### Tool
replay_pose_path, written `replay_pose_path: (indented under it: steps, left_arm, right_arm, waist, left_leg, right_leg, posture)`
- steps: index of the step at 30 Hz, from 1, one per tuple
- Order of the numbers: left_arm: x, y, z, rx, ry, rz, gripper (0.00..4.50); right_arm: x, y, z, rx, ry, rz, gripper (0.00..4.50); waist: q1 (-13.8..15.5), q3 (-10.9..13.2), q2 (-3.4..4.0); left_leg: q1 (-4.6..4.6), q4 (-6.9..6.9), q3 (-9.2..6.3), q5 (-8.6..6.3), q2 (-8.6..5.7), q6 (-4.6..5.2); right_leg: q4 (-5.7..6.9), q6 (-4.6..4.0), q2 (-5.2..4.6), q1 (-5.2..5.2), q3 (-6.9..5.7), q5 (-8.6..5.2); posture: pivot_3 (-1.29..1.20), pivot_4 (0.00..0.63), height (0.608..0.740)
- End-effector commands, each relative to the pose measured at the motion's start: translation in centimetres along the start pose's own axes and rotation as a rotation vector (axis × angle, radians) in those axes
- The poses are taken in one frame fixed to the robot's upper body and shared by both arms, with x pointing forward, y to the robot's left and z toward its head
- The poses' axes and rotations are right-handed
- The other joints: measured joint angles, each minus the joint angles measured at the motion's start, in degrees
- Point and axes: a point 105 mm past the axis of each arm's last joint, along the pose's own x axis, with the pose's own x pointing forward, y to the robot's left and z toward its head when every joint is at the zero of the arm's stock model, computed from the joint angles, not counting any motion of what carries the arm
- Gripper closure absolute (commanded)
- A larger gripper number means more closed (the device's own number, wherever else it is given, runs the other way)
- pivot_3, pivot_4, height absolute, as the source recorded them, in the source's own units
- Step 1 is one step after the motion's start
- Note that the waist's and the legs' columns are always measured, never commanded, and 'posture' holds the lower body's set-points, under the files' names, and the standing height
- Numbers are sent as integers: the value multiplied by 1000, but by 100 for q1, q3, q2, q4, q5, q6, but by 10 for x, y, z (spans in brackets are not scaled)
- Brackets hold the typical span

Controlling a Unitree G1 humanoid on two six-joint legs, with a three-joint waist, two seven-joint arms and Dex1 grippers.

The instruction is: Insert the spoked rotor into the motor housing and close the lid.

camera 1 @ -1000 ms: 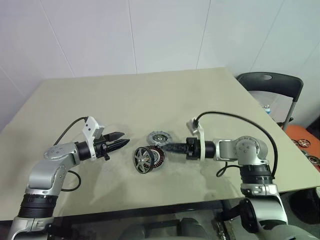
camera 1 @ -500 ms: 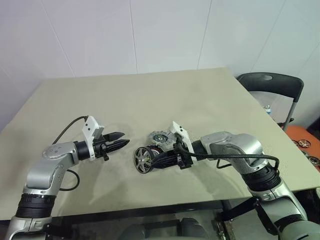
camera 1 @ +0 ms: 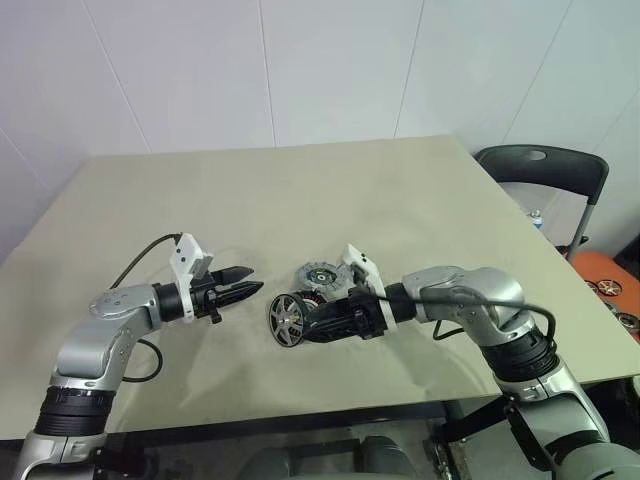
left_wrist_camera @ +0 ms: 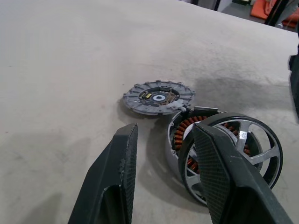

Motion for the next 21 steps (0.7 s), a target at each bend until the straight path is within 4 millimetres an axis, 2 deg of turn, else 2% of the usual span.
replay_pose_path:
  steps: [1,4,8,15,21]
  left_arm:
    - [2,1,10,34,-22,-4,2508]
    - [4,1,10,39,-25,-7,2508]
    - [4,1,10,39,-31,-6,2508]
    - [3,2,8,34,-34,5,2508]
    - [7,3,9,33,-43,8,2508]
  right_arm:
    - [0,-1,5,114,11,-28,2150]
    - [10,-12,4,144,58,-142,2150]
    - [12,-29,5,161,78,-300,2150]
    - [7,-23,14,109,82,-321,2150]
    - [-1,-31,22,137,48,-372,2150]
  waist:
    - [-3,0,0]
    - [-16,0,1]
    - [-3,0,1]
    - [-14,0,1]
    - [-22,0,1]
  left_leg:
    - [0,0,0,0,0,0]
    - [1,-2,1,0,2,-1]
    - [-1,-1,2,1,0,-1]
    - [-2,0,2,0,-2,-1]
    - [-1,-1,2,0,-1,-1]
  right_leg:
    - [1,0,0,0,0,0]
    - [8,-1,2,-5,1,0]
    - [12,-1,-1,-10,1,0]
    - [12,-1,-1,-9,1,1]
    - [12,0,0,-9,1,1]
  posture:
    - [0,0,740]
    - [0,0,740]
    - [0,0,740]
    - [0,0,740]
    - [0,0,740]
